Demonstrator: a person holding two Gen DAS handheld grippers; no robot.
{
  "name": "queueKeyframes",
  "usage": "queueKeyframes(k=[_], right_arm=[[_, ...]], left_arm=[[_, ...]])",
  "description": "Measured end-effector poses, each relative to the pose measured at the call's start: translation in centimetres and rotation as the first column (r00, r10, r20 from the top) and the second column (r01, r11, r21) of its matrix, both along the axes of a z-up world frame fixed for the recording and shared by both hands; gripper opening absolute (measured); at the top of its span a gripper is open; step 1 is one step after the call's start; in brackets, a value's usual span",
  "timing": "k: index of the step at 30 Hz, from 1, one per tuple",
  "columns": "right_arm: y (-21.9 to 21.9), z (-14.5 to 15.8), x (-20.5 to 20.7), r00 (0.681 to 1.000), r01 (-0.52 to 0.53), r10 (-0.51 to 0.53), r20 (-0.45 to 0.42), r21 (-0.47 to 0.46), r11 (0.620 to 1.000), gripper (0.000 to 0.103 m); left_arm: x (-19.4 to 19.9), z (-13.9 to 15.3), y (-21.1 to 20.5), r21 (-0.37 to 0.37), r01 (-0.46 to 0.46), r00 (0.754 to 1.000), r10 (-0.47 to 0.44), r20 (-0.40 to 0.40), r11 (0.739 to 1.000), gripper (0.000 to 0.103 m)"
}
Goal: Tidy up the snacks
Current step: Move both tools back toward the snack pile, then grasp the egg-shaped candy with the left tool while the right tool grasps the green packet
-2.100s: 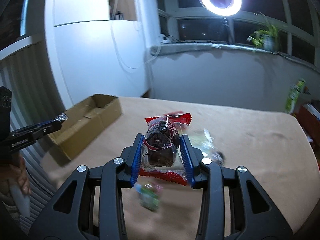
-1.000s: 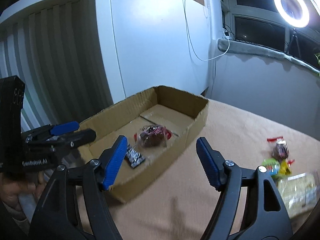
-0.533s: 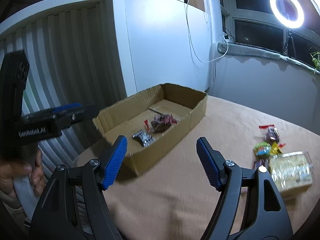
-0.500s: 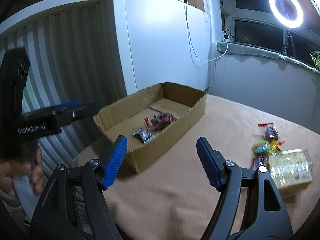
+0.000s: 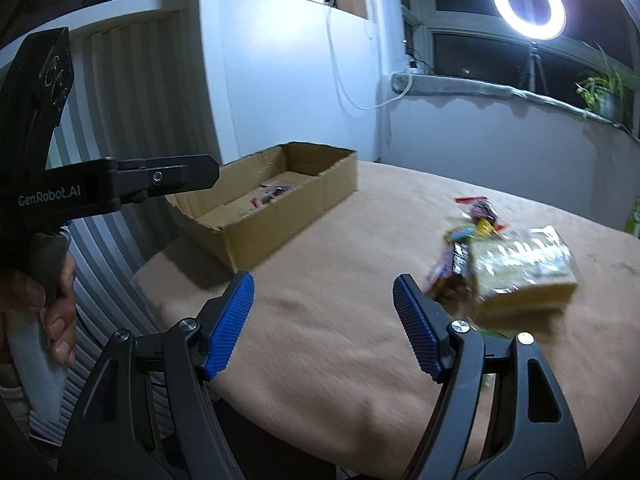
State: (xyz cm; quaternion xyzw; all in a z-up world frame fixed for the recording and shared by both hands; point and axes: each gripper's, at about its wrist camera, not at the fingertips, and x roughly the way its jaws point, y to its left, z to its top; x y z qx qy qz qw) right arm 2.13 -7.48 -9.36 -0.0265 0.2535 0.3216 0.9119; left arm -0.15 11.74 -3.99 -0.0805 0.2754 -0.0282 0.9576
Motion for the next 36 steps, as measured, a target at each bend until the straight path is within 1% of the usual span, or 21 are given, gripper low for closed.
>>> queueKeyframes(k=[4, 10, 17, 21, 24, 27, 29, 30, 32, 34, 36], right_arm=[[-1.9, -0.7, 0.0, 0.999, 0.041, -0.041, 0.005, -0.002, 0.999, 0.075], [-5.9, -2.4, 0.5, 0.992, 0.123, -0.123, -0.02, 0.004, 0.992, 0.075], [-10.3, -5.5, 2.0, 0.977, 0.191, -0.189, -0.097, 0.013, 0.981, 0.075], [-11.2, -6.6, 2.3, 0.975, 0.186, -0.18, -0.127, 0.035, 0.982, 0.07], [-10.3, -6.8, 2.6, 0.983, 0.142, -0.137, -0.121, 0.038, 0.989, 0.069], [-9.1, -6.9, 3.1, 0.989, 0.108, -0.105, -0.107, 0.023, 0.994, 0.06], [-8.7, -7.0, 3.5, 0.989, 0.097, -0.094, -0.111, 0.024, 0.995, 0.046], [-8.6, -7.1, 3.7, 0.989, 0.096, -0.092, -0.112, 0.029, 0.995, 0.043], [-8.8, -7.2, 3.8, 0.989, 0.099, -0.094, -0.115, 0.035, 0.994, 0.029], [-9.2, -7.3, 3.9, 0.988, 0.097, -0.091, -0.121, 0.052, 0.994, 0.026], [-9.7, -7.4, 3.8, 0.988, 0.099, -0.091, -0.122, 0.061, 0.993, 0.022]], left_arm=[[0.4, -0.4, -1.9, 0.002, 0.035, 0.999, -0.035, -0.015, 0.999, 0.079], [0.9, -1.7, -5.4, 0.014, 0.104, 0.993, -0.103, -0.057, 0.994, 0.079], [1.9, -4.1, -9.6, 0.033, 0.168, 0.981, -0.164, -0.109, 0.985, 0.079], [2.3, -5.8, -11.6, 0.057, 0.196, 0.975, -0.188, -0.12, 0.979, 0.079], [2.2, -6.7, -12.5, 0.075, 0.199, 0.975, -0.189, -0.12, 0.977, 0.079], [2.0, -6.8, -12.7, 0.09, 0.197, 0.976, -0.187, -0.111, 0.976, 0.079], [1.8, -6.7, -12.7, 0.098, 0.201, 0.976, -0.191, -0.102, 0.975, 0.079], [1.8, -6.7, -12.7, 0.099, 0.202, 0.976, -0.192, -0.1, 0.974, 0.079], [2.0, -6.9, -12.8, 0.09, 0.209, 0.974, -0.199, -0.107, 0.974, 0.079], [2.4, -7.1, -13.3, 0.082, 0.235, 0.967, -0.225, -0.12, 0.968, 0.079], [3.0, -7.3, -14.2, 0.097, 0.259, 0.961, -0.246, -0.123, 0.961, 0.079]])
